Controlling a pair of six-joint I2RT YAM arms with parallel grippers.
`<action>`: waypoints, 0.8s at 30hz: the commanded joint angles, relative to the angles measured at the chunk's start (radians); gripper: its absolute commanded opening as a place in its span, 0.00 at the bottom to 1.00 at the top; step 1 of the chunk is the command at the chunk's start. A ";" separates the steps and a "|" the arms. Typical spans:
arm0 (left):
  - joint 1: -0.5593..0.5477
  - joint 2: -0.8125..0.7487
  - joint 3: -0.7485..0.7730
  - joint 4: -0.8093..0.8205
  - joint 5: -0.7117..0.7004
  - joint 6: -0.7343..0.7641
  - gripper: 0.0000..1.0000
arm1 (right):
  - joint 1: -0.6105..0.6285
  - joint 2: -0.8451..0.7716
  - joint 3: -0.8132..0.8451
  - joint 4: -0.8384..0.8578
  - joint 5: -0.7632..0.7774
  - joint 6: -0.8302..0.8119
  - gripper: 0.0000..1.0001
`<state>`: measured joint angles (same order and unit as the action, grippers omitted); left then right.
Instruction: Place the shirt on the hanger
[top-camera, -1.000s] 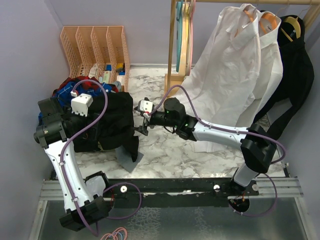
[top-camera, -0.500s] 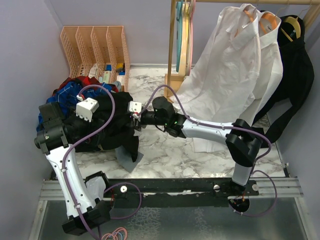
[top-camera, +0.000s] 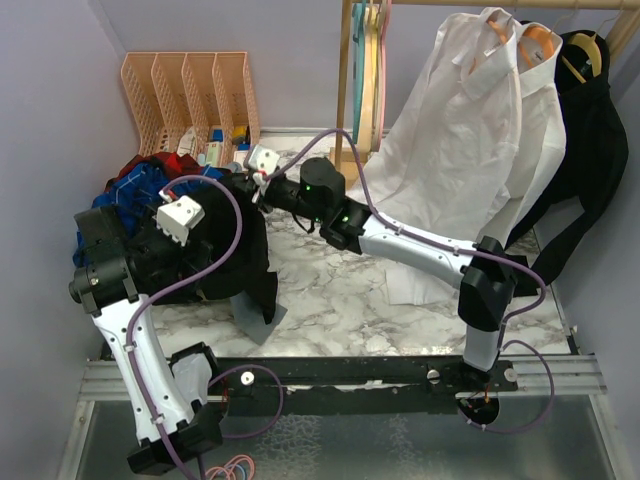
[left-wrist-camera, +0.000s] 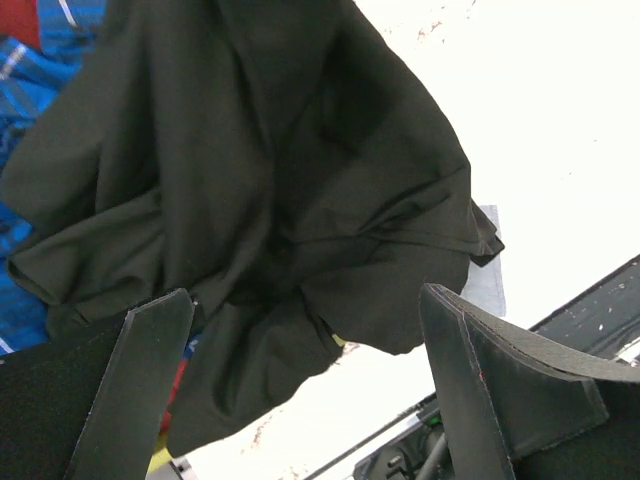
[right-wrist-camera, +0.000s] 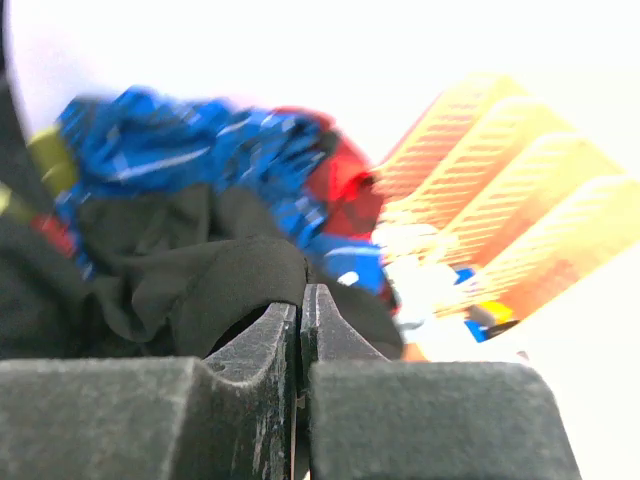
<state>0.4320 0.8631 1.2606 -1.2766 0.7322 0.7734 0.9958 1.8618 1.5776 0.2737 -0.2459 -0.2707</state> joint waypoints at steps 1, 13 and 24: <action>0.001 0.031 0.039 0.015 0.080 0.088 0.99 | -0.001 0.045 0.142 -0.004 0.284 0.083 0.01; 0.001 0.072 -0.125 0.454 -0.161 -0.197 0.99 | -0.013 0.084 0.207 -0.041 0.267 0.161 0.01; -0.019 0.143 -0.152 0.479 -0.045 -0.195 0.99 | -0.015 0.063 0.186 -0.045 0.266 0.166 0.01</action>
<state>0.4286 0.9642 1.1175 -0.8383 0.6365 0.5999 0.9859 1.9438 1.7729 0.2306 0.0090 -0.1230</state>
